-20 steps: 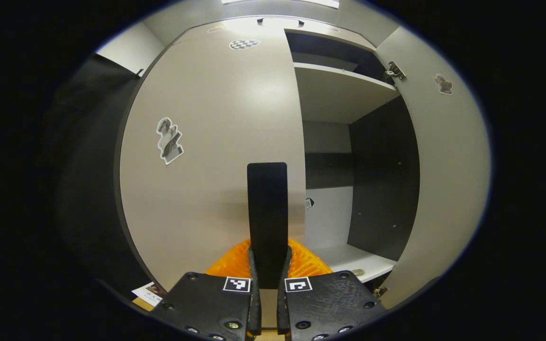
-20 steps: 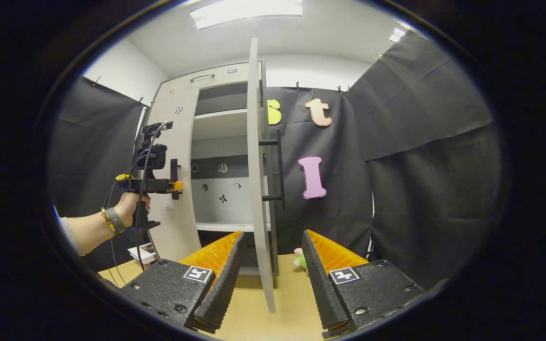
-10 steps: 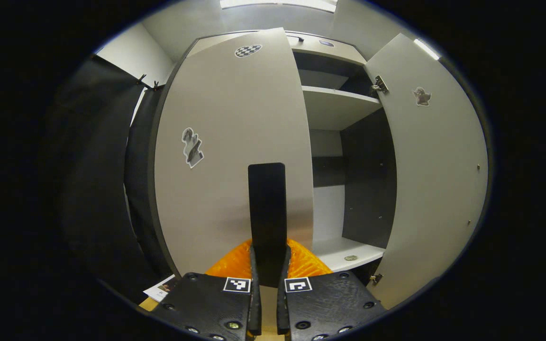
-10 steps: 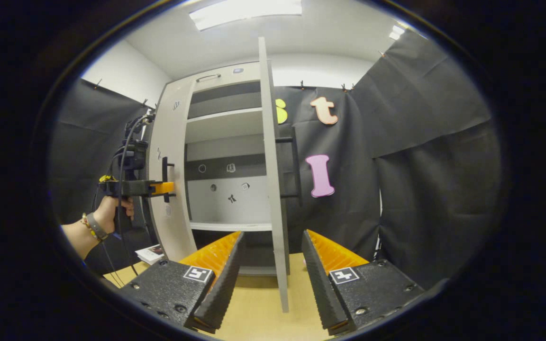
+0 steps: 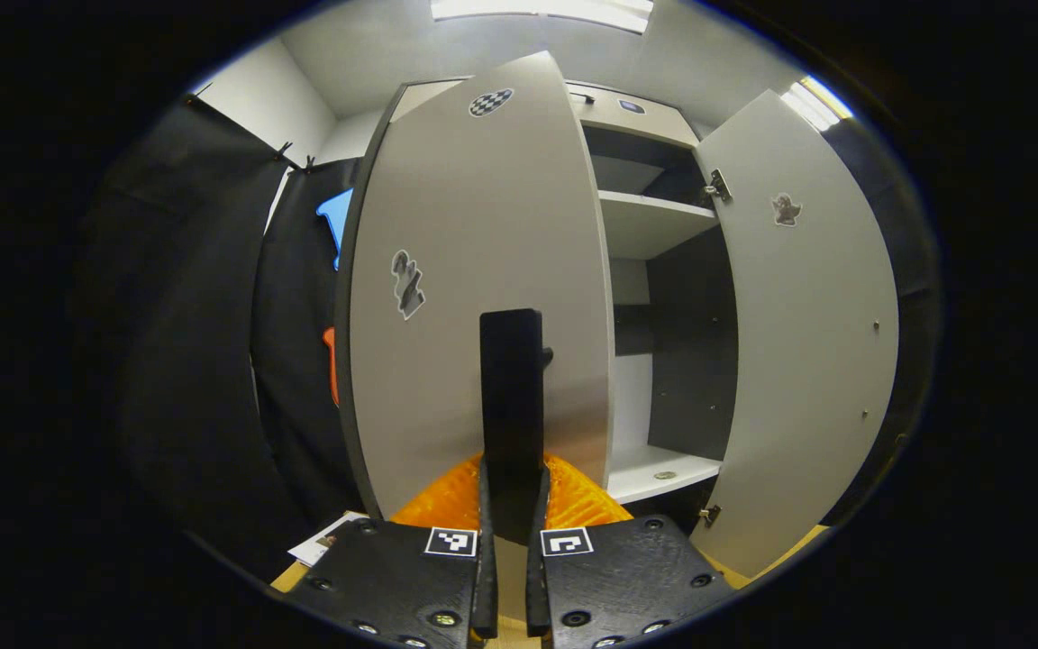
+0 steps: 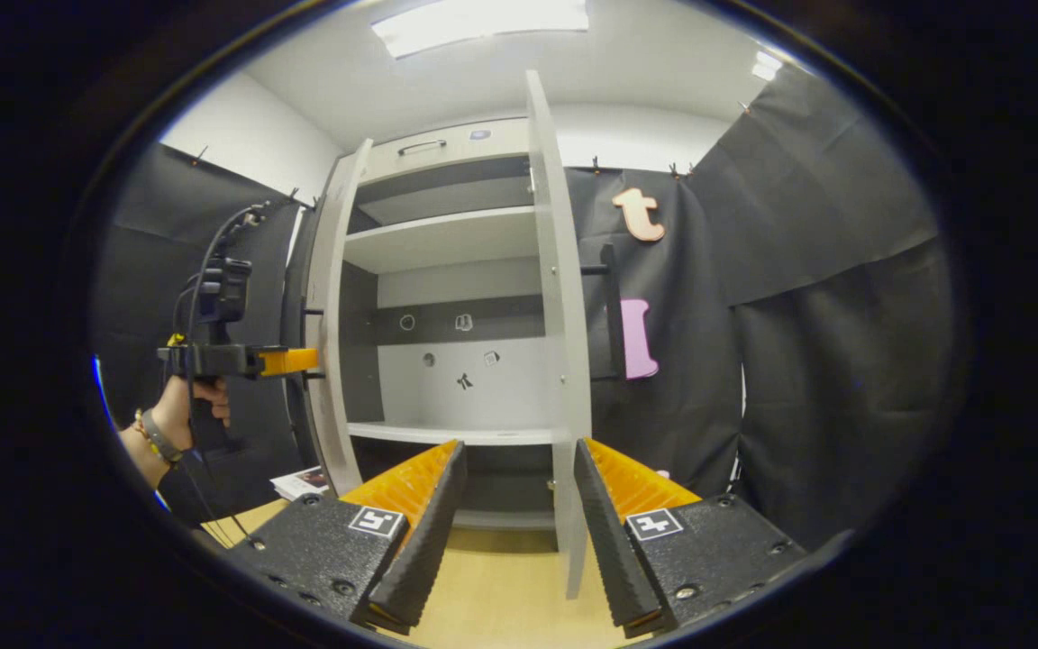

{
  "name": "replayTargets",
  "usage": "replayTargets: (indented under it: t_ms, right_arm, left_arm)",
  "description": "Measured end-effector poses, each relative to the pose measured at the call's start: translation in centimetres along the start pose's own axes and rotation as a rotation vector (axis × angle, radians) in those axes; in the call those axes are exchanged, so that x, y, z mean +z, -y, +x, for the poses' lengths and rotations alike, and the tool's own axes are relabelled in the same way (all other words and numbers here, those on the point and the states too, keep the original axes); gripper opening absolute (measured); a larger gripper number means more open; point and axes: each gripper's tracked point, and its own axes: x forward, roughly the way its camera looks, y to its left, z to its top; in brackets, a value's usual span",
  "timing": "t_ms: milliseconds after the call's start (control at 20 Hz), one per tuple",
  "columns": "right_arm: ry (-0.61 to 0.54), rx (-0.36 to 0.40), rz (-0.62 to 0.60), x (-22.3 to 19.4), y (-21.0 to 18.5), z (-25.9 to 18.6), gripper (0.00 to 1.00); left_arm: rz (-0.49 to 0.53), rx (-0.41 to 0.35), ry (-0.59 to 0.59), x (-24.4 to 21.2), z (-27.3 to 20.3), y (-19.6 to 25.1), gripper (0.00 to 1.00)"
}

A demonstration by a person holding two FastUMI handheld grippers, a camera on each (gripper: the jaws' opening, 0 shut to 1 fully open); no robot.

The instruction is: Open the right door of the double-door shoe cabinet with the right hand, and open the left door with the left hand.

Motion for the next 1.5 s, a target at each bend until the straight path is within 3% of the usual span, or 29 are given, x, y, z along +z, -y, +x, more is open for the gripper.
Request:
replayTargets:
  t_ms: [750, 900, 1150, 1200, 1350, 1500]
  right_arm:
    - [0.015, 0.06, -0.001, 0.2, -6.3, 2.4, 0.76]
    - [0.016, 0.072, 0.003, 0.4, -7.4, 2.8, 0.76]
    - [0.03, 0.084, -0.022, 0.8, -8.2, 2.4, 0.76]
    - [0.027, 0.081, -0.029, 0.6, -8.2, 2.4, 0.76]
    - [0.01, 0.073, -0.028, 0.1, -7.8, 2.3, 0.76]
    - [0.007, 0.061, -0.02, 0.1, -7.5, 2.2, 0.76]
  left_arm:
    - [-0.029, 0.027, 0.012, -0.2, -7.9, -8.6, 0.1]
    - [-0.009, 0.051, 0.044, 1.0, -8.5, -10.5, 0.1]
    - [-0.003, 0.171, 0.056, 1.3, -8.6, -16.2, 0.1]
    - [-0.009, 0.184, 0.056, 1.3, -8.7, -17.3, 0.03]
    - [-0.055, 0.118, 0.064, 1.4, -8.4, -16.7, 0.01]
    - [0.027, 0.138, 0.061, 0.8, -8.8, -17.0, 0.01]
